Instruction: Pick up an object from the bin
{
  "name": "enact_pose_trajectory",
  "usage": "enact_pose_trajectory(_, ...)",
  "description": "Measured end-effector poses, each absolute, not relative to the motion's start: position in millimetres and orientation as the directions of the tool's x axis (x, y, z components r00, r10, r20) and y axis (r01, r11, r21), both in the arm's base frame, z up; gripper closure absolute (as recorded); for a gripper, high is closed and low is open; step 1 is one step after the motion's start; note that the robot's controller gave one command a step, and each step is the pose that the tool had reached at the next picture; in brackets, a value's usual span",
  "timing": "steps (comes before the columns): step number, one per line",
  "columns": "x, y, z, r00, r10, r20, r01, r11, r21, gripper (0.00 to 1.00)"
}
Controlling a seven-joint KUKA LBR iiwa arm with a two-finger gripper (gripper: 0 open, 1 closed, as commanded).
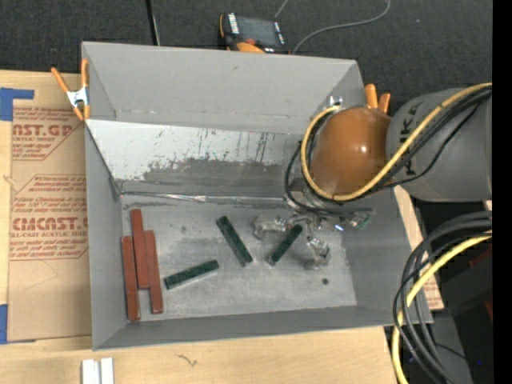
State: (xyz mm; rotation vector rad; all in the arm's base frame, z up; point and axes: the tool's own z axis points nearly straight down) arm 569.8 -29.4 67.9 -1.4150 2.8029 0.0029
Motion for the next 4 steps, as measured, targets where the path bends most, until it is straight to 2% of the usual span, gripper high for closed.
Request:
enact_pose_trajectory(1,570.1,-29.7,68.7,-0.594,-0.804,-0.002,-0.804,0.594,0.001,1.0)
enact_pose_trajectory(2,570.8,-28.6,94.1,-0.595,-0.804,-0.003,-0.804,0.595,-0.002,1.0)
enact_pose_trajectory(3,572.5,-27.1,153.0,-0.596,-0.803,-0.005,-0.803,0.596,-0.005,1.0)
enact_pose_trajectory(4,573.3,-25.9,169.9,-0.597,-0.803,-0.003,-0.803,0.597,-0.003,1.0)
